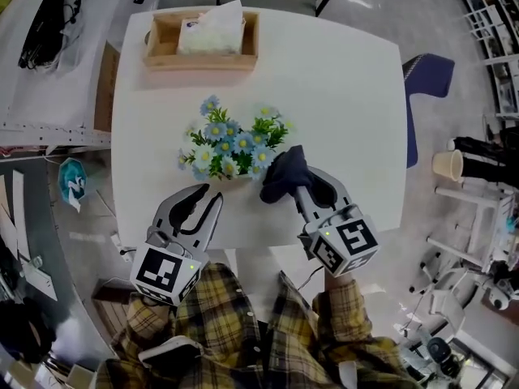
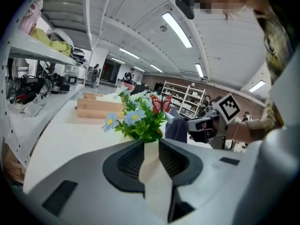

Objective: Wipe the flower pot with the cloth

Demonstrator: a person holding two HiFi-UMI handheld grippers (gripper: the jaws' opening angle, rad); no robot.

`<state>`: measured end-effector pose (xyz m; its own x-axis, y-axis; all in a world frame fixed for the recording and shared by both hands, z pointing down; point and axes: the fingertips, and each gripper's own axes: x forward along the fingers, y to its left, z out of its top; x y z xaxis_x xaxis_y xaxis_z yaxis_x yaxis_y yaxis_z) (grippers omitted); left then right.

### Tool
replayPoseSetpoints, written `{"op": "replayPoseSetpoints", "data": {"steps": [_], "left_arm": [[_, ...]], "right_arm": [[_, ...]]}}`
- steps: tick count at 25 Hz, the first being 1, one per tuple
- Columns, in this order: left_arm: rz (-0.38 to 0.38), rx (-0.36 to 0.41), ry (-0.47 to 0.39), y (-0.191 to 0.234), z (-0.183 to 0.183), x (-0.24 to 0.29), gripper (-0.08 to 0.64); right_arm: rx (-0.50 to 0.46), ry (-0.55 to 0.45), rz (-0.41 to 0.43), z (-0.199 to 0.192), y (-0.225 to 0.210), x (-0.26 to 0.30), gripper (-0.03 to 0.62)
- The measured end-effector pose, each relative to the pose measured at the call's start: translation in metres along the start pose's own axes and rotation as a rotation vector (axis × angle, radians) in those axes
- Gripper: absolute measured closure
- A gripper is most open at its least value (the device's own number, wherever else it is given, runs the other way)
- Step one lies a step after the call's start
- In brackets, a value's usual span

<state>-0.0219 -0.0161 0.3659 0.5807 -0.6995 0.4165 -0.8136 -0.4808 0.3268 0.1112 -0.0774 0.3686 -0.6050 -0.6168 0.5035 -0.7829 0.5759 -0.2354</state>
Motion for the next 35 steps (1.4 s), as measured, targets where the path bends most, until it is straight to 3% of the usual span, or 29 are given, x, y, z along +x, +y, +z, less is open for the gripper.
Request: {"op": "replayPoseSetpoints", "data": {"steps": [7, 14, 24, 29, 35], "left_arm": [[0.016, -0.008, 0.008, 0.017, -0.017, 0.029, 0.304], [-0.005, 0.046, 0.028, 0.018, -0.027, 0.048, 0.198], [-0.034, 0.204, 0.035, 0.026, -0.032, 0.057, 0.178], [-0.016, 0.278, 0.032, 0.035, -0.027, 0.062, 0.184], [-0.071, 0.336, 0.062, 0.030, -0.025, 0.070, 0.192]], "right_arm": [[0.034, 0.013, 0.035, -0.014, -0.007, 0.027, 0.569], [0.097, 0.036, 0.075, -0.024, -0.011, 0.045, 0.569], [0.138, 0.065, 0.198, -0.032, -0.004, 0.061, 0.569], [0.111, 0.110, 0.287, -0.033, 0.004, 0.061, 0.569], [0.054, 0.182, 0.344, -0.029, -0.008, 0.058, 0.569]]}}
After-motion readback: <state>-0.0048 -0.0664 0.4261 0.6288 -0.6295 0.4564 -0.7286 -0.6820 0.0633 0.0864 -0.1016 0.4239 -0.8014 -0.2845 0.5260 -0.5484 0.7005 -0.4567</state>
